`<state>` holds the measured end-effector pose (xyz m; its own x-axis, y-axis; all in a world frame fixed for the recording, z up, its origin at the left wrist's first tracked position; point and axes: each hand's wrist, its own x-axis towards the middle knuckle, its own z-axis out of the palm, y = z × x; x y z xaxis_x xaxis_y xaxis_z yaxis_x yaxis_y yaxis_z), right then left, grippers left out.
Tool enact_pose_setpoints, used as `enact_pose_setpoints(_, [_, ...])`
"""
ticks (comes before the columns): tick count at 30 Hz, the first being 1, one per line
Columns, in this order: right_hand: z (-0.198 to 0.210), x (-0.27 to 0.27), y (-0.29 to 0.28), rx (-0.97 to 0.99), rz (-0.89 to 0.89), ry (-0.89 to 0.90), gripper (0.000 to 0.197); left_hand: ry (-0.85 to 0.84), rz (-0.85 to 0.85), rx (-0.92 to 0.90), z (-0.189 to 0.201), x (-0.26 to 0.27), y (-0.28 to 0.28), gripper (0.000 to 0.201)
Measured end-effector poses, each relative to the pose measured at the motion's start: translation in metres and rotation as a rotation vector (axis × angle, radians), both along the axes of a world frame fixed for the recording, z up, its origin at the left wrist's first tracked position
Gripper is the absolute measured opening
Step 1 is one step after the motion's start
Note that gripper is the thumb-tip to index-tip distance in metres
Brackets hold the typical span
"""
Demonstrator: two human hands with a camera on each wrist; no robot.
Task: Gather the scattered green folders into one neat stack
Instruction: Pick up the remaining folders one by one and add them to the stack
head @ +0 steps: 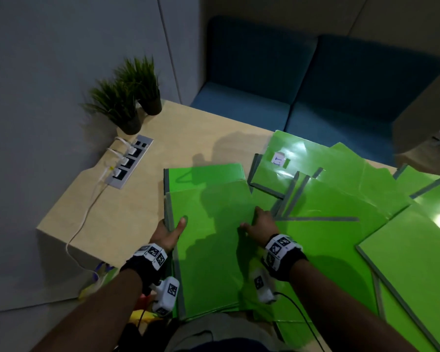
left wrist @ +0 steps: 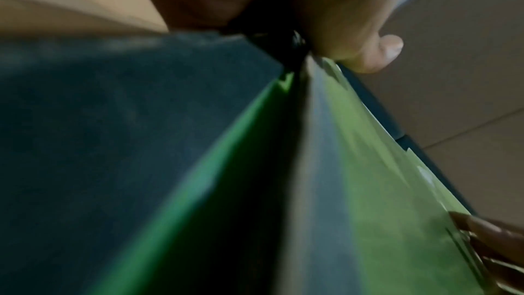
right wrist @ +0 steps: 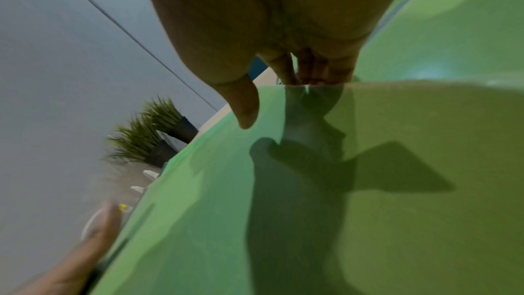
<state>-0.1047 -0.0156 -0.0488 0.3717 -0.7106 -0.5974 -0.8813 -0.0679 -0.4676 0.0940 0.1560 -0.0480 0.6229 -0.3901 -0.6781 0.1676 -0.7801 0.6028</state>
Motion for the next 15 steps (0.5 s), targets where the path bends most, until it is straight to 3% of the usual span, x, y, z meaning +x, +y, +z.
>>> enact_pose_setpoints(3, [0.007, 0.013, 0.01, -0.039, 0.058, 0.127, 0.068, 0.015, -0.006, -0.046, -0.008, 0.004, 0.003, 0.102])
enact_pose_setpoints(4, [0.008, 0.015, 0.011, -0.047, 0.088, 0.151, 0.066, 0.023, 0.002, -0.049, -0.008, 0.005, 0.003, 0.096])
enact_pose_setpoints(6, [0.018, 0.015, 0.007, -0.035, 0.201, 0.167, 0.056, -0.002, -0.002, -0.039, -0.01, 0.006, 0.005, 0.067])
enact_pose_setpoints(8, [0.026, 0.004, -0.007, 0.001, 0.26, 0.088, 0.043, -0.052, 0.022, -0.027, -0.014, 0.008, 0.008, 0.062])
enact_pose_setpoints(10, [0.034, -0.019, -0.026, -0.068, 0.15, 0.025, 0.043, -0.084, 0.045, -0.033, -0.014, 0.014, 0.007, 0.068])
enact_pose_setpoints(13, [0.034, -0.075, -0.049, -0.294, -0.257, 0.237, 0.063, -0.105, 0.067, -0.042, -0.014, 0.026, 0.008, 0.066])
enact_pose_setpoints(15, [0.028, -0.105, -0.053, -0.212, -0.466, 0.338, 0.074, -0.121, 0.059, -0.039, -0.012, 0.035, 0.01, 0.061])
